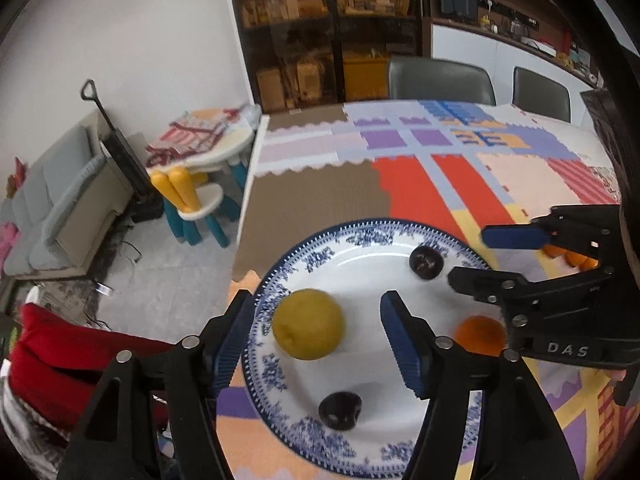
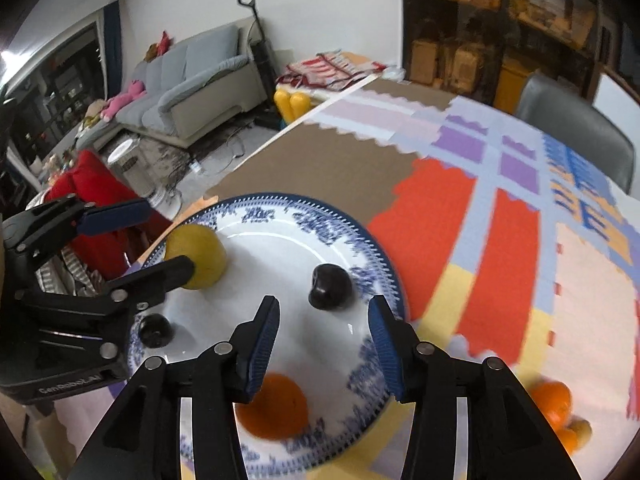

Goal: Organize fruits
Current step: 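Carry pear and plum to the plate and release both onto it, then grasp the green apple with the left tool while the right tool grasps a potato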

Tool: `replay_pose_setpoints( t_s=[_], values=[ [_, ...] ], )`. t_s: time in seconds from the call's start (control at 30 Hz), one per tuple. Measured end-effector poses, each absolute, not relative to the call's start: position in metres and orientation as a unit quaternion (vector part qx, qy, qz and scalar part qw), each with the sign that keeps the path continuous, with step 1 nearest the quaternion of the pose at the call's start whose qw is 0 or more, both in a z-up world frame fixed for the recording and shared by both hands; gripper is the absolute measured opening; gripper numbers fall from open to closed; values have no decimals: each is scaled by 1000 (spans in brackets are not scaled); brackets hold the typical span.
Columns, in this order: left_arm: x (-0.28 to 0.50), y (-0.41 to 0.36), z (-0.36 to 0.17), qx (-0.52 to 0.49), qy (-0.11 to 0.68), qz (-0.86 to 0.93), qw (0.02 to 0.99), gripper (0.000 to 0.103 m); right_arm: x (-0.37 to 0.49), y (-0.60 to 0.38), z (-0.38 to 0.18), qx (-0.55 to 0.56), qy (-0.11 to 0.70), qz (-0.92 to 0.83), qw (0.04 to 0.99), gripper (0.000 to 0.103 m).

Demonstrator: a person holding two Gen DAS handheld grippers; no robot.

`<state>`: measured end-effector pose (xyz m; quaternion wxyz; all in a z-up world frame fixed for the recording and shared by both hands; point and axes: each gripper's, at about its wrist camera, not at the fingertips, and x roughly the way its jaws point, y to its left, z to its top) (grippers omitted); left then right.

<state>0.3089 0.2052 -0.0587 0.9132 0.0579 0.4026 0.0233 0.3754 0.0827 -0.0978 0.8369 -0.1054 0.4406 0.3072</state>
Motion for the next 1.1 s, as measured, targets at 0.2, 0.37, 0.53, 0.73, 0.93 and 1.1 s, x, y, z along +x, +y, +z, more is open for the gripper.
replay_pose_setpoints(
  t_s=[0.2,0.37,0.53,0.73,0.93,1.1],
  values=[
    [278,184,-32,61,364,37,929,73,348,52,-69,-106,398,275,869,59],
    [251,158,-16,73,331,38,940,79,322,18,-45,-96,368,254,889,66],
    [220,130,-2,87,297,49,950,85,290,-16,-26,-93,341,236,905,68],
    [189,104,8,75,270,53,959,90,257,-51,-11,-89,316,219,919,68],
    [167,76,14,67,255,38,964,91,234,-81,-5,-87,303,214,925,68],
    [162,47,10,72,254,12,964,91,223,-109,-5,-82,296,209,928,68]
  ],
)
